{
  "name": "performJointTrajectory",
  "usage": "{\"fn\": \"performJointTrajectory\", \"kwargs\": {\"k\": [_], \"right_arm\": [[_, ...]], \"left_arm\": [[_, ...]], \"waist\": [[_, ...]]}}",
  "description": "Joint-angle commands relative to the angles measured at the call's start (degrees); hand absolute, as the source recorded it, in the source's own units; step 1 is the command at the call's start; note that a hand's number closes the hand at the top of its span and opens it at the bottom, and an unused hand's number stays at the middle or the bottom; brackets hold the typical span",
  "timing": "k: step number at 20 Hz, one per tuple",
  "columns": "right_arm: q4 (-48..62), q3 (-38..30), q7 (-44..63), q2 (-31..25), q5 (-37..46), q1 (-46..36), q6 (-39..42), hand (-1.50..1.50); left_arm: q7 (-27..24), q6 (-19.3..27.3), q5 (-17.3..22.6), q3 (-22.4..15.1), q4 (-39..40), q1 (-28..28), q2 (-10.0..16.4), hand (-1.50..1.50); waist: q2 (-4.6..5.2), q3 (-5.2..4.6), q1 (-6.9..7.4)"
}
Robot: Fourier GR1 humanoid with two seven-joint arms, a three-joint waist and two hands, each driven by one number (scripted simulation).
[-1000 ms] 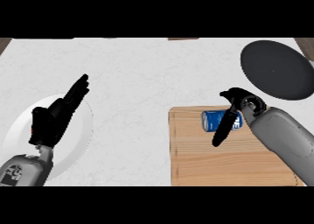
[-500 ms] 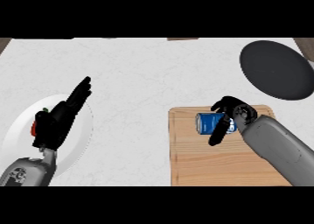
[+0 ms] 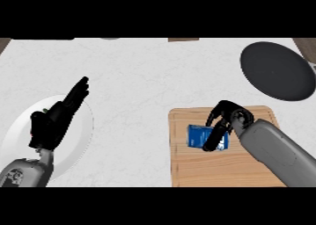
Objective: Pick the can from the cutting board and place it in the pan
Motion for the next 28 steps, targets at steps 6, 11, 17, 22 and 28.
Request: {"fn": "performJointTrajectory", "kwargs": {"k": [6,11,17,22,28], "right_arm": [[-8.7,-0.5,3.5,-3.2,6.7,-1.0,1.1,1.5],[-29.0,6.7,-22.2,-11.1,17.9,1.7,-2.0,1.5],[-44.1,-0.2,-30.2,-22.7,28.7,7.4,-13.7,1.5],[-50.6,-11.3,-39.2,-30.5,28.3,19.5,-23.9,1.5],[-51.3,-21.3,-44.3,-30.0,26.1,34.2,-30.8,1.5]], "left_arm": [[0.8,-1.0,-1.1,0.6,-2.3,1.8,-0.7,0.0],[0.5,-0.1,-0.4,3.0,-0.2,2.6,0.8,0.0],[-1.3,0.4,-0.3,3.3,0.0,4.7,-0.2,0.0],[-0.7,-0.2,-0.6,3.3,-3.1,5.9,0.6,0.0],[3.1,-0.6,-1.3,2.8,-1.9,0.6,-1.0,0.0]], "waist": [[0.48,0.56,-0.11],[-1.37,0.77,-3.47],[-0.76,0.71,-4.82],[-0.05,0.82,-3.44],[0.49,0.67,-1.74]]}}
